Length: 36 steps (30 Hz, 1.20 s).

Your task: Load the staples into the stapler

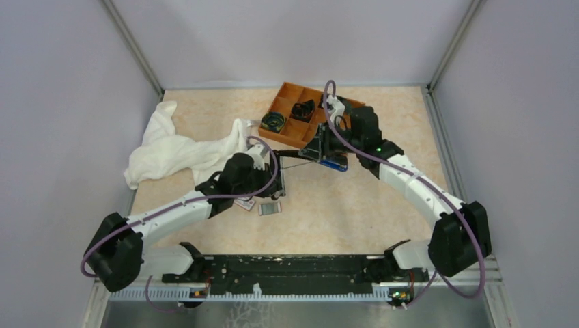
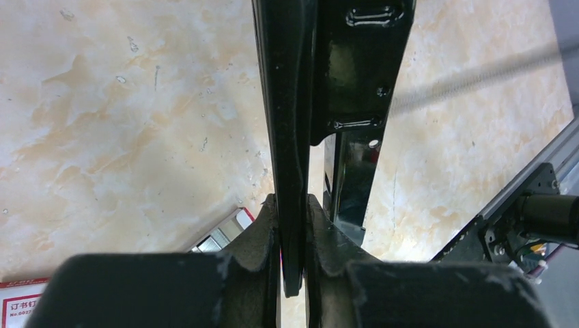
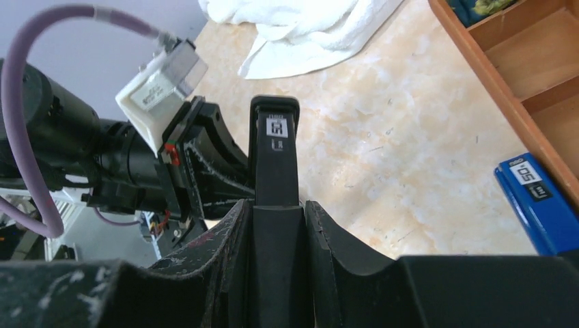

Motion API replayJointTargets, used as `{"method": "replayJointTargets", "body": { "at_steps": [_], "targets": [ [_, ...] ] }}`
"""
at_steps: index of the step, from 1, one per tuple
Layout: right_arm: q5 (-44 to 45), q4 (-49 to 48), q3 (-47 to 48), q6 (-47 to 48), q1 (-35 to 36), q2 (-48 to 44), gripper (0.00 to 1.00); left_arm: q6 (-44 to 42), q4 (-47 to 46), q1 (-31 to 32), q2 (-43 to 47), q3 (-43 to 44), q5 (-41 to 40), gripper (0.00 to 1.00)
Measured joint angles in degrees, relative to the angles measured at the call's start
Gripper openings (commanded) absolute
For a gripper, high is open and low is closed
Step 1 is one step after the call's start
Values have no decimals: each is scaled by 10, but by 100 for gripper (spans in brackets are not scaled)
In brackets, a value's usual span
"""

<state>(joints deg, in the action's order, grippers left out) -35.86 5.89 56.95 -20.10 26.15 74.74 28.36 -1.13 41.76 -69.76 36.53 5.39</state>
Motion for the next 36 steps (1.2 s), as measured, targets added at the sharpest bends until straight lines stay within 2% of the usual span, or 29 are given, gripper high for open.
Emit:
{"method": "replayJointTargets", "body": {
  "at_steps": [10,19,25,31,36],
  "targets": [
    [-29,17,79,-1,-42,69,0,-25,18,32,-18,-1,33,0],
    [-14,-42,106,-30,-50,143,0,-28,12,54,-19,-12,117,0],
    [-9,-72,107,-36,-51,195,0,-24,-36,68,-18,-21,181,0],
    [-11,-82,106,-40,-50,224,0,15,-78,65,-17,-47,196,0],
    [-8,-97,106,-48,-50,224,18,42,-123,65,-16,-64,194,0]
  ]
}}
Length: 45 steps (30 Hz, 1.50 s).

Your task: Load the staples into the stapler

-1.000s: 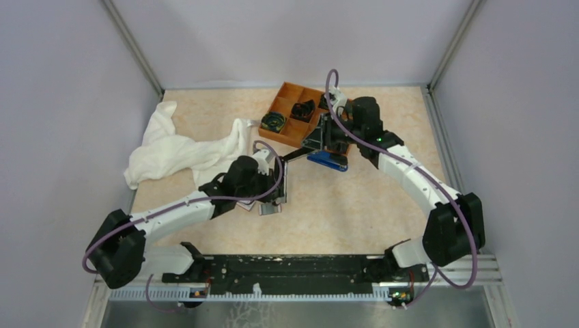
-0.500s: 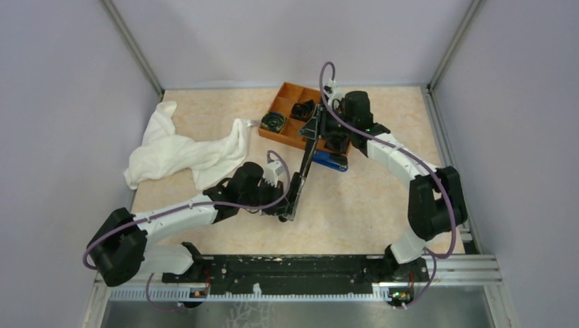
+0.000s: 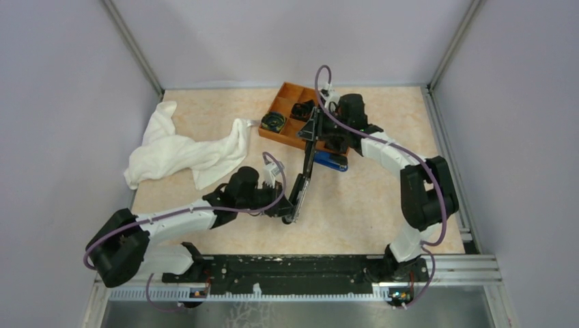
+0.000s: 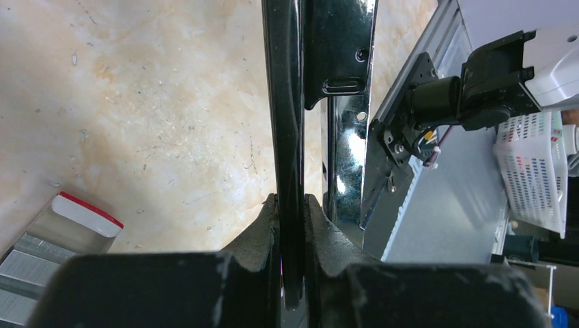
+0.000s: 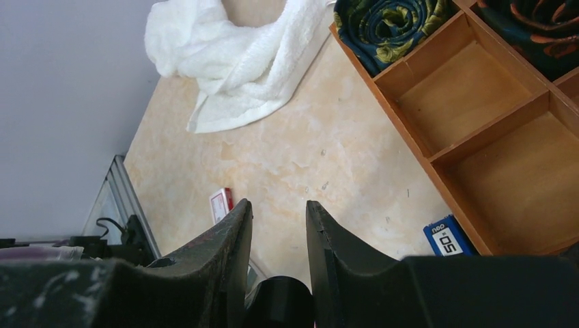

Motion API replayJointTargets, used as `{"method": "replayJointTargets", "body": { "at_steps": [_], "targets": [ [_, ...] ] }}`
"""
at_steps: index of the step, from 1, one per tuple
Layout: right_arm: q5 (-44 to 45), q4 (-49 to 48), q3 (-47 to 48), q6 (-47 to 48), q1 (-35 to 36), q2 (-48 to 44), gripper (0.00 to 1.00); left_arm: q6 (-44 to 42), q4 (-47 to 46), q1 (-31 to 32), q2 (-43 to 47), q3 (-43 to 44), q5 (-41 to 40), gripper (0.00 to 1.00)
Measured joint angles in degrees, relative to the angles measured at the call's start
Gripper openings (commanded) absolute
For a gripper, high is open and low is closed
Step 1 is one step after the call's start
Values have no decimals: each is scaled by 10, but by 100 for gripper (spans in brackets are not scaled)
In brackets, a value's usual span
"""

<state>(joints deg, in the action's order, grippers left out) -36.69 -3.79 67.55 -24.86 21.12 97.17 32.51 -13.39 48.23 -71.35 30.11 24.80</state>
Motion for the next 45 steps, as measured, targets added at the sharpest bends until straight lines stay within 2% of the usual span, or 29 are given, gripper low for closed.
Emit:
{"method": "replayJointTargets", "body": {
  "at_steps": [2,8,14,22,31,40,45],
  "targets": [
    [4,-1,0,-3,0,0,29,10,-12,0,3,-8,-7,0],
    [42,4,0,0,1,-32,54,24,-32,2,13,-17,-34,0],
    [82,9,0,13,-3,-93,70,44,-55,1,21,-22,-69,0],
    [101,30,-25,19,3,-145,73,78,-71,-1,12,-24,-97,0],
    [117,42,-151,-5,71,-209,72,131,-96,-4,-2,-27,-155,0],
    [127,20,-188,-44,105,-222,67,157,-108,-4,-23,-27,-178,0],
    [137,4,-188,-54,124,-210,60,160,-110,-4,-31,-27,-177,0]
  ]
}}
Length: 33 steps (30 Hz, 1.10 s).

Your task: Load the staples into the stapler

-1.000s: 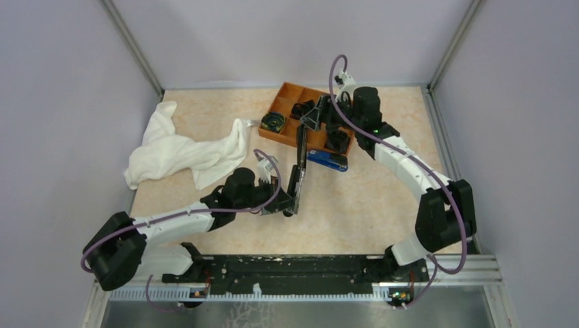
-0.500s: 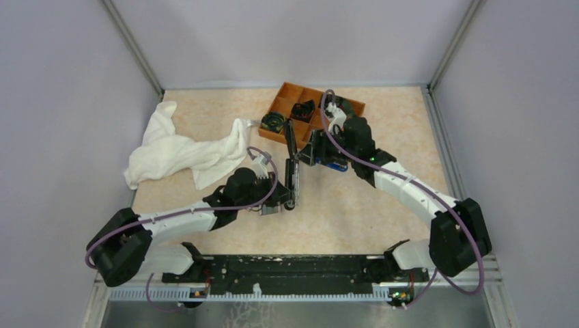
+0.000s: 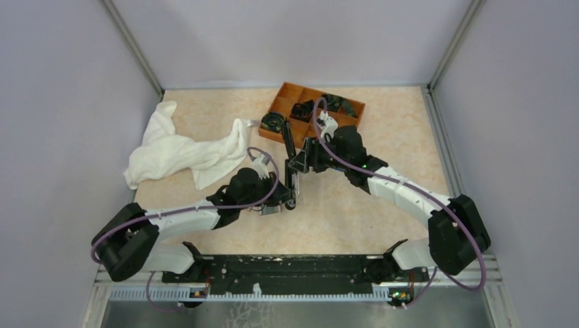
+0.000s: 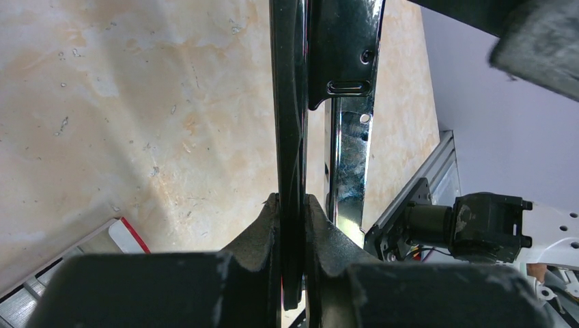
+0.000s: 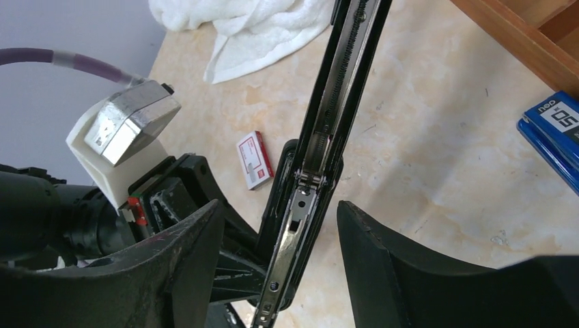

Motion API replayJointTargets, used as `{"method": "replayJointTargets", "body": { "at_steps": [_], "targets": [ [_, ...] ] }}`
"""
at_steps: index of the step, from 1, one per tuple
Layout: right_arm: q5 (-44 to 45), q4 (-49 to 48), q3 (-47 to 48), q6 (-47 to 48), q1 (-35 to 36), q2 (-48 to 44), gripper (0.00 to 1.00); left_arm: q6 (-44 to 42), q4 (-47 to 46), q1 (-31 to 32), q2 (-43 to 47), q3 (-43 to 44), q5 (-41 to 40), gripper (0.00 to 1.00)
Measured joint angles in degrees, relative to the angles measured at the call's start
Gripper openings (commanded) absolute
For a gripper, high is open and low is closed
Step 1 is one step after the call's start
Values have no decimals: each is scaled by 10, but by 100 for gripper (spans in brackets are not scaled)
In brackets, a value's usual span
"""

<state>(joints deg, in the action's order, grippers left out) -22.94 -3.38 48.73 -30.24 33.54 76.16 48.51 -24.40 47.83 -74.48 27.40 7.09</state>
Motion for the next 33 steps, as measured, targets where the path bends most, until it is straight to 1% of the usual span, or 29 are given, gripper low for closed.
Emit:
{"method": "replayJointTargets", "body": {
  "at_steps": [11,18,22,24,25,28,33],
  "targets": [
    [30,-3,0,0,15,37,50,10,-9,0,-7,0,5,0],
    [38,-5,0,0,21,50,38,12,-14,0,-12,0,9,0],
    [41,-9,1,-1,27,56,24,12,-13,0,-15,0,9,1],
    [46,-9,2,-6,28,60,16,12,-13,-1,-18,0,8,8],
    [48,-8,2,-11,28,61,13,11,-13,-2,-20,0,8,13],
    [52,4,10,-13,30,64,0,8,-13,-2,-22,0,6,31],
    [75,50,33,30,35,70,0,2,-18,-2,-14,0,4,50]
  ]
}}
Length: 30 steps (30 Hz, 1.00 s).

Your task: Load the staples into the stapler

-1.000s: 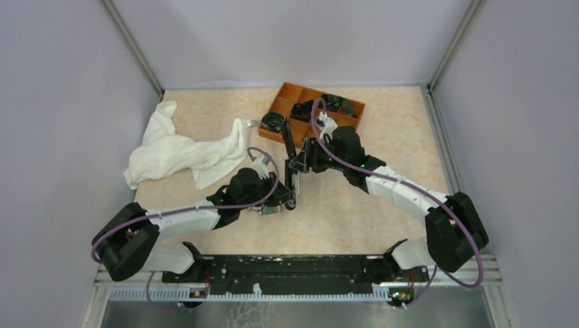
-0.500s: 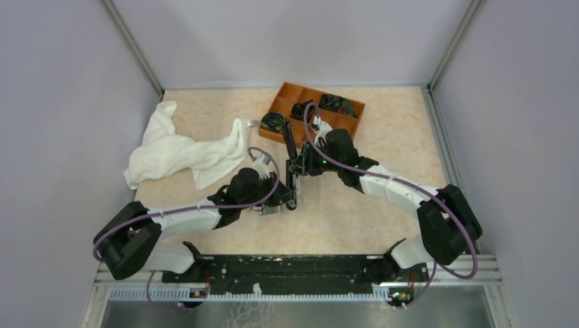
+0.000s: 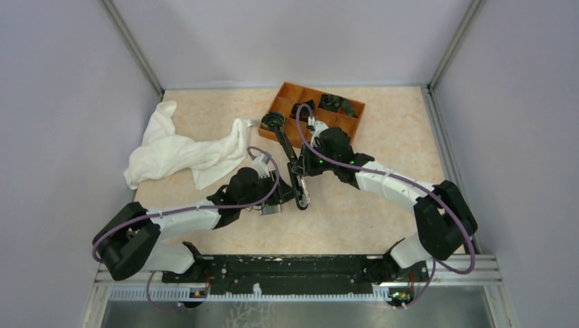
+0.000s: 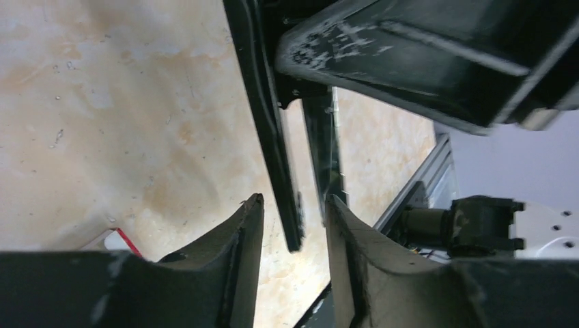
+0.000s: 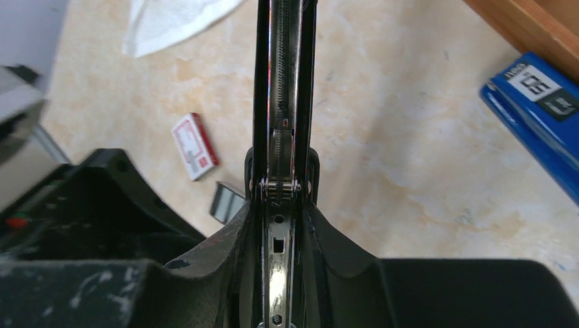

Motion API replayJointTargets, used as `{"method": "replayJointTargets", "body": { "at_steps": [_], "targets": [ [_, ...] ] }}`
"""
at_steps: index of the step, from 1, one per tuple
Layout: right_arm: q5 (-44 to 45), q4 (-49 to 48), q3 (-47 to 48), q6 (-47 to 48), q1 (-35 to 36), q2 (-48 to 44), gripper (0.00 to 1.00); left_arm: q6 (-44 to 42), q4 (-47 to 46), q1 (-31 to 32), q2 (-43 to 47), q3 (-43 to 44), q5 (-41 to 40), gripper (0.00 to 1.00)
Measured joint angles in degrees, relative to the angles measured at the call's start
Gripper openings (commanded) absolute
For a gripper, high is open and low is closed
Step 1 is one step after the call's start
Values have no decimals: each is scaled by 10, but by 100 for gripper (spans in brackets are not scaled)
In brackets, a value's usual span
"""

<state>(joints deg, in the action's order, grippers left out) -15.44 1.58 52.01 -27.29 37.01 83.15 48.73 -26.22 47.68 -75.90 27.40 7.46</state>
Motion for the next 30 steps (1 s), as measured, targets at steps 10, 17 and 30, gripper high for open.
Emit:
{"method": "replayJointTargets", "body": {
  "at_steps": [10,17,30],
  "targets": [
    [72,94,45,73,10,57,0,-5,42,-3,79,-18,-63,69],
    [133,136,89,103,54,115,0,-5,136,-35,141,-24,-118,78],
    [208,159,145,109,78,213,30,-5,205,-128,190,-52,-109,81]
  ]
}}
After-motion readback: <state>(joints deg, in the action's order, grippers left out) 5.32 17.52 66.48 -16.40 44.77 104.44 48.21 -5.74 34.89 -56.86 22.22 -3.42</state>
